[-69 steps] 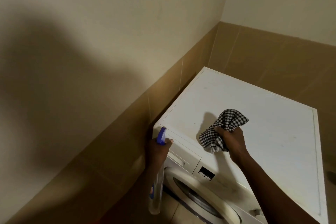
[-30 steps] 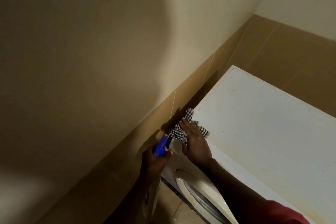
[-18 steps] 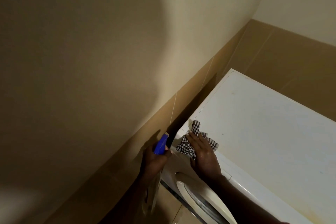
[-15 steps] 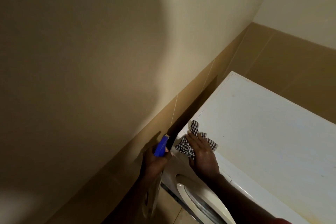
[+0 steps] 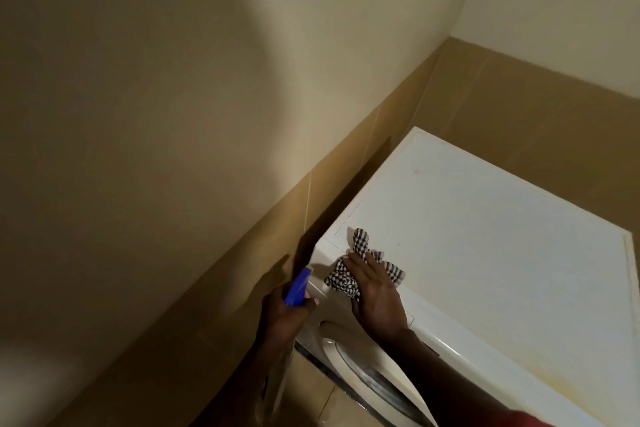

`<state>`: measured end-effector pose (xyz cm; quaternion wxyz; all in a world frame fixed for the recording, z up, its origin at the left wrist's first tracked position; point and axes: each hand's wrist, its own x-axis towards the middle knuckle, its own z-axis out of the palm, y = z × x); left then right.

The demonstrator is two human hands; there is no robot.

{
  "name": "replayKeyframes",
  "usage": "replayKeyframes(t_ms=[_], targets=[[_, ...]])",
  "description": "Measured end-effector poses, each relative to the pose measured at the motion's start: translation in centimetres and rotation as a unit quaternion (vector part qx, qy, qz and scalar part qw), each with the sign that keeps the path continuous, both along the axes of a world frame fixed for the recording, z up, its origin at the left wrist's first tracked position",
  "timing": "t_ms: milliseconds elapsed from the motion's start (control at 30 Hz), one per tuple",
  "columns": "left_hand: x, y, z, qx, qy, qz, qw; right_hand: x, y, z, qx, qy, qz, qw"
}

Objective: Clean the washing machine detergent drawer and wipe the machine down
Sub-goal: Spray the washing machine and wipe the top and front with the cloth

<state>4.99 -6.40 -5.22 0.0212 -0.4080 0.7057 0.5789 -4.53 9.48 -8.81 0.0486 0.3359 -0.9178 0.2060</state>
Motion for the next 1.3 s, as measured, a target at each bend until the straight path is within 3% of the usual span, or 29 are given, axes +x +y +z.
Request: replayKeyframes(t_ms=[100, 200, 333, 433, 800, 1033, 1300], targets=[[0.0, 1.1, 0.2, 0.022, -0.026, -0.011, 0.999, -0.2, -0.3, 1.2, -0.047, -0.028, -0.01, 0.998], [-0.4, 2.0, 0.3, 0.03, -0.032, -0.022, 0.999, -0.9, 0.8, 3.7, -0.156, -0.044, -0.073, 0.984], [-0.9, 4.3, 0.7, 0.049, -0.044, -0.046, 0.997, -3.9, 4.6, 7.7, -0.288, -0.089, -0.264, 0.916], [-1.0, 6.2, 0.5, 0.035, -0.039, -0.067, 0.996, -4.4, 7.9, 9.8, -0.347, -0.105, -0.326, 0.873], [-2.3, 13.6, 0.8, -0.007, -0.006, -0.214, 0.977, -1.3, 15.1, 9.9, -0.353, -0.116, -0.388, 0.843], [-1.5, 16.8, 0.1, -0.01, -0.004, -0.284, 0.959, 0.1, 18.5, 7.5, -0.315, -0.118, -0.401, 0.852], [-1.4, 14.4, -1.0, 0.027, 0.007, -0.21, 0.977, 6.1, 15.1, 1.5, -0.168, -0.07, -0.281, 0.942]])
